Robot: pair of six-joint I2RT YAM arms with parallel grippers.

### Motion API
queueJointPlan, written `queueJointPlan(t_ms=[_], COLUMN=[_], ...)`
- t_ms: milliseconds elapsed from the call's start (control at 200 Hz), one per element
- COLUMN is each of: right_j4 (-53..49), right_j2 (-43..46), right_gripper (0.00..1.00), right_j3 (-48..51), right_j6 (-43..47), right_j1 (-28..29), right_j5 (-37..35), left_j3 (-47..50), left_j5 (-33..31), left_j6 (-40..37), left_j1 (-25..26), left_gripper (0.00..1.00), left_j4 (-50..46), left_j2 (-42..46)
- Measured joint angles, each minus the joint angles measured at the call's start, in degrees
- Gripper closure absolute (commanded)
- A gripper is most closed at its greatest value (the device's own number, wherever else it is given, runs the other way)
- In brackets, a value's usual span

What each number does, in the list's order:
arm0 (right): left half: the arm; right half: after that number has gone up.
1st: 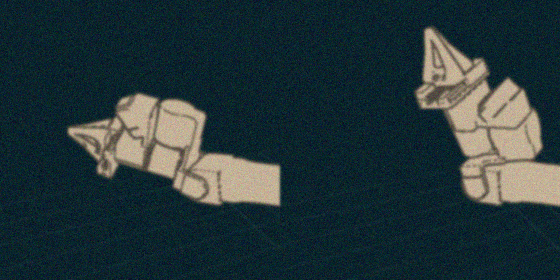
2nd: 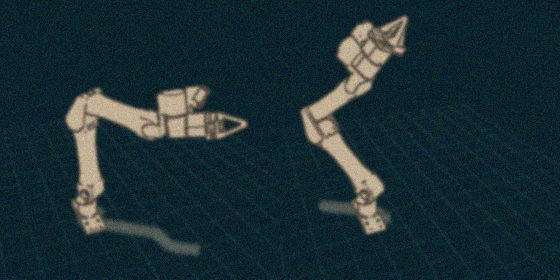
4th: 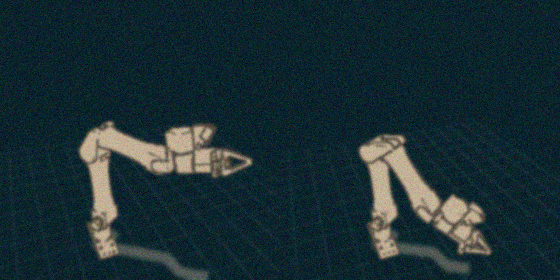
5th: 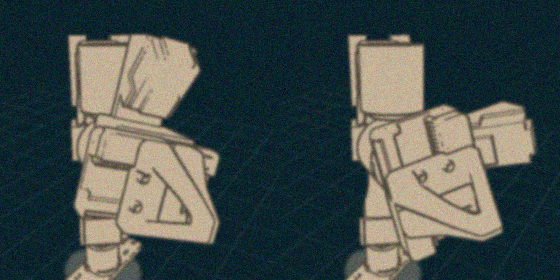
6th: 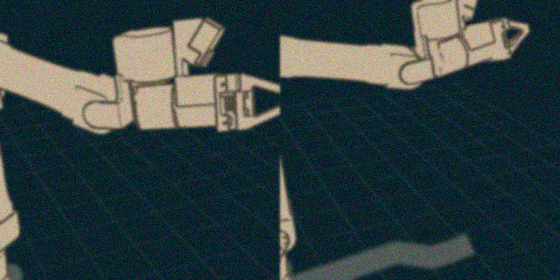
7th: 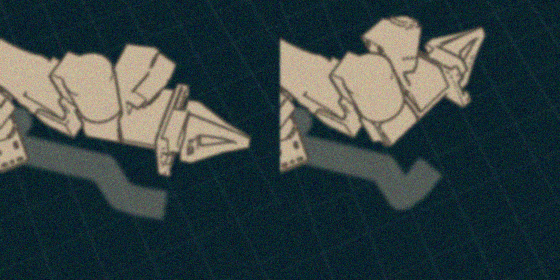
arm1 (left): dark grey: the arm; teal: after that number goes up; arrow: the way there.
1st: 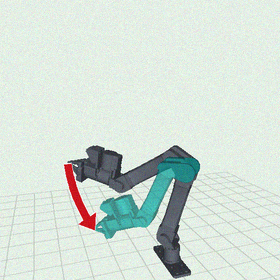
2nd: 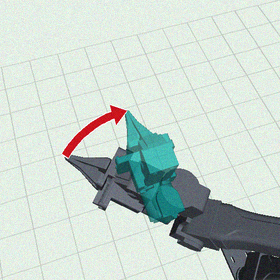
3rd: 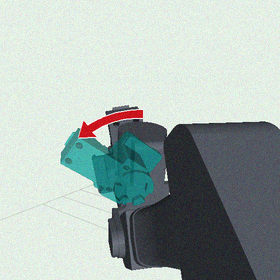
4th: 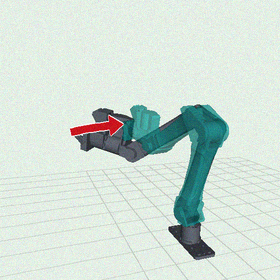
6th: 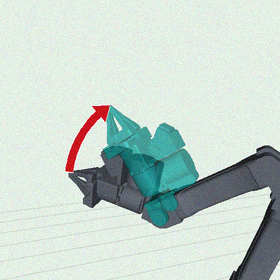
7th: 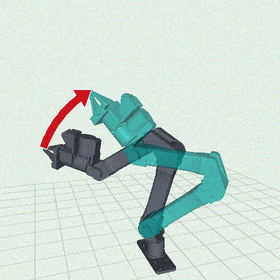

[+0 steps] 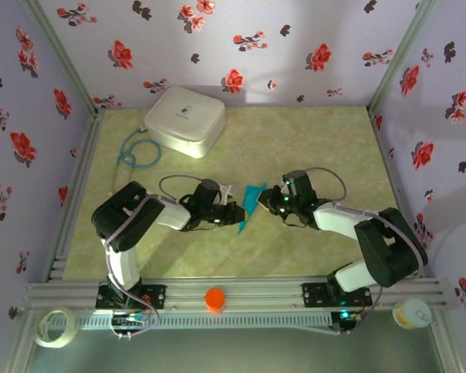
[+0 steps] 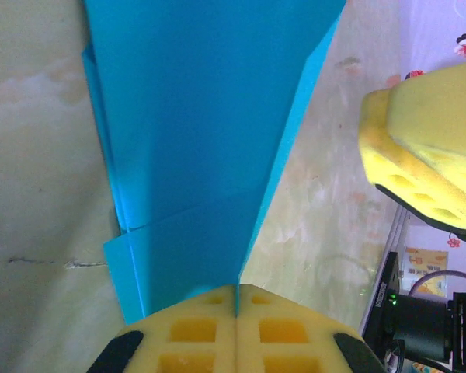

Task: Fold a paper plane with a square sheet of paper (pick it up from the middle)
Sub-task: Fold the wing for the fifth time at the center of the table.

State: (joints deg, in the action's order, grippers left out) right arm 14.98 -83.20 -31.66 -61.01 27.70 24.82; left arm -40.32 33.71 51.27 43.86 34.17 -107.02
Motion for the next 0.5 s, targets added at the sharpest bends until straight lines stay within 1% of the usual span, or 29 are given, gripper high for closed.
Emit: queueJointPlan(t_ms=[70,500], right_j4=[0.94,3.45], right_j2=[-0.87,-3.69], right_gripper=[0.85,0.86], right_j3=[-0.13,-0.79], right_j6=[0.0,0.02], right_j1=[0.07,0.07], right_j5=[0.76,2.64], left_j3=[0.09,1.51], left_j5=[0.02,2.19], left_j6=[1.03,7.69], left_j1=[-0.02,-0.96], left_gripper=[1.0,1.0], left_j4=[0.98,8.74], left_j2=[-0.39,-3.82])
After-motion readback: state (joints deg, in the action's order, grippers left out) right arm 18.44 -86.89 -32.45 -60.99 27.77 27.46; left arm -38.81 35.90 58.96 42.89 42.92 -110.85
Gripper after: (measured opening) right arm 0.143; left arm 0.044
